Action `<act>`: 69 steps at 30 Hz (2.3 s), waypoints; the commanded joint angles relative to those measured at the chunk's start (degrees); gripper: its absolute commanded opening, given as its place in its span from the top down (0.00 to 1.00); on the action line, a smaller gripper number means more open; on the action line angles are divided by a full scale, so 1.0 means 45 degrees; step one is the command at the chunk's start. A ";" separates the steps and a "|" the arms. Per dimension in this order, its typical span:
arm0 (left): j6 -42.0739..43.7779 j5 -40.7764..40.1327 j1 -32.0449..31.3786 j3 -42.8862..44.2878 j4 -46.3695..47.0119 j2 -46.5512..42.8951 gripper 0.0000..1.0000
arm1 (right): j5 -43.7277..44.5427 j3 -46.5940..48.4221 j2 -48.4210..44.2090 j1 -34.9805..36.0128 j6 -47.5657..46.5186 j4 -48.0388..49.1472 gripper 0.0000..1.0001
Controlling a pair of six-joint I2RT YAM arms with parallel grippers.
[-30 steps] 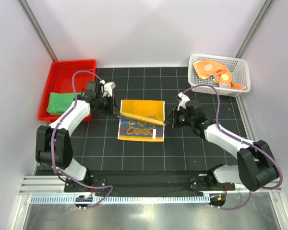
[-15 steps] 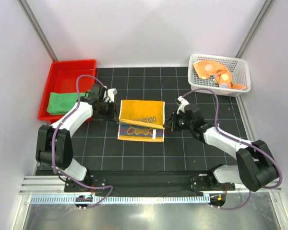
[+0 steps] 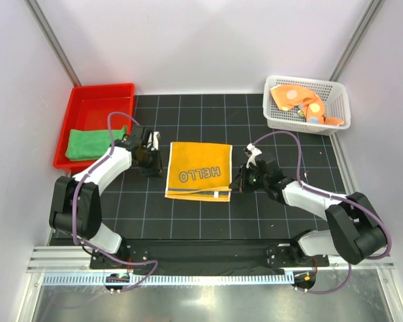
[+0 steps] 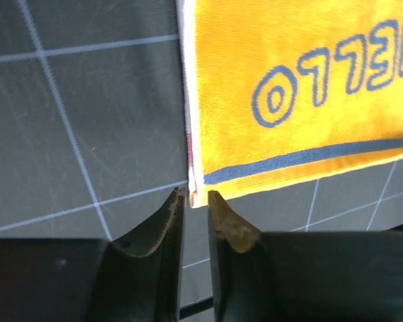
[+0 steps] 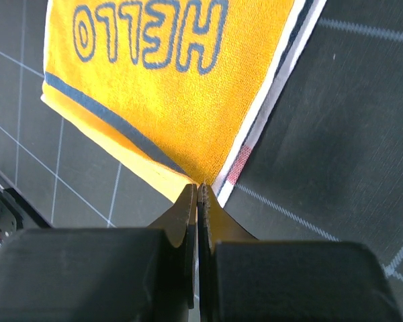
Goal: Fold and stack the towels
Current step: Fold the towel
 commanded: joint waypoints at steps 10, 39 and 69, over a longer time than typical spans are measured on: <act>-0.3421 -0.0426 -0.0049 -0.0854 0.0142 -0.1322 0.54 | -0.0098 -0.0435 0.0107 0.0244 0.0751 -0.0043 0.69; -0.6369 0.0318 -0.0674 -0.4799 0.4500 -0.1344 0.81 | 0.1446 -0.0182 0.1395 0.0342 0.4541 -0.0396 0.73; -0.6450 -0.0640 -0.0831 -0.4157 0.3894 -0.2184 0.56 | 0.1386 0.0111 0.0341 0.0342 0.5655 -0.0825 0.67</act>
